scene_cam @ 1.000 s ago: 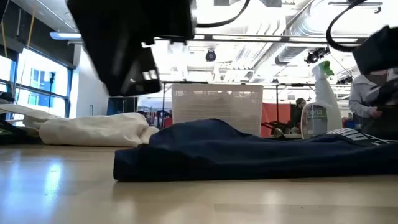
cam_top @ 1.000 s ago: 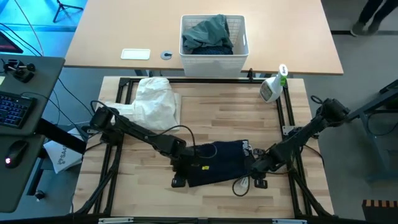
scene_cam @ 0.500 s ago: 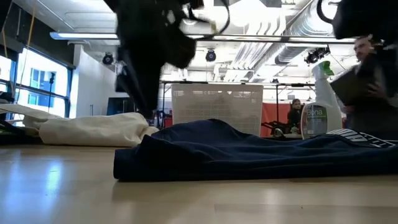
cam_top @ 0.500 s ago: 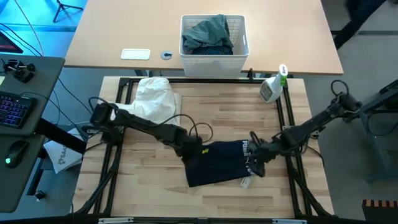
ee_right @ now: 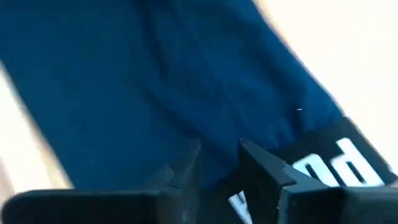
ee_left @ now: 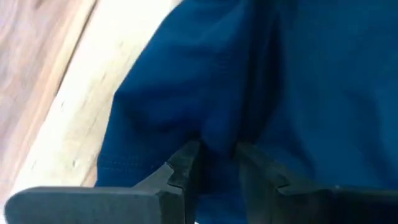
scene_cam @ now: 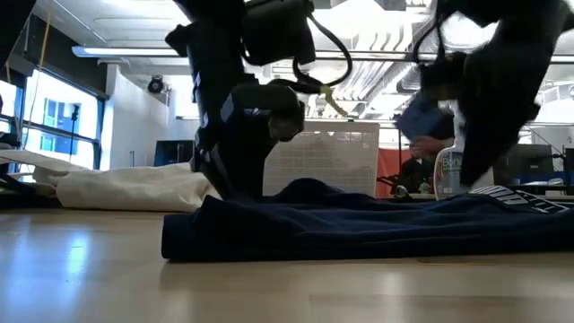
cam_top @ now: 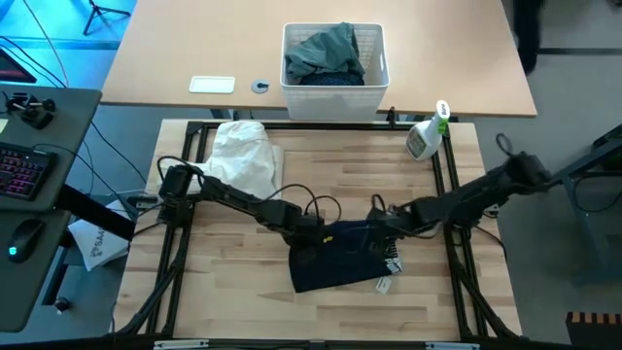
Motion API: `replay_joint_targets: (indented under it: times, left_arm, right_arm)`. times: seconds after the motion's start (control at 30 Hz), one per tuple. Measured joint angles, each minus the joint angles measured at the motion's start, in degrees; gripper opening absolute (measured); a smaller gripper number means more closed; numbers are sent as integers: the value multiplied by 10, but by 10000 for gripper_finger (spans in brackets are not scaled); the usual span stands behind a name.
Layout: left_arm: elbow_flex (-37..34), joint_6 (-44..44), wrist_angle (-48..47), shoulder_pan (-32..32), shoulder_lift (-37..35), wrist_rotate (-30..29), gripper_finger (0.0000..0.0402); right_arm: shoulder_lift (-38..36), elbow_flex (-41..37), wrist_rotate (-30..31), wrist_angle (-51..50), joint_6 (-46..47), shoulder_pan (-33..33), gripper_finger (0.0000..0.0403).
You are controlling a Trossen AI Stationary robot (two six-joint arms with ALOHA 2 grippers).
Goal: Fold Laundry from Bin
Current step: Fold the blue boxer short
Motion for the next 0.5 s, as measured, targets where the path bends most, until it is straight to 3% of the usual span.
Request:
replay_joint_targets:
  times: [0.13, 0.27, 0.5]
  left_arm:
    - [0, 35, -14, 0, -3, -5, 75]
    - [-3, 72, -52, -1, -18, -19, 70]
    - [-2, 117, -133, 0, -26, -32, 69]
  right_arm:
    - [69, 0, -51, 3, -38, -31, 69]
    - [110, 2, -60, -5, -57, -49, 36]
    - [84, 0, -64, -10, -67, -58, 2]
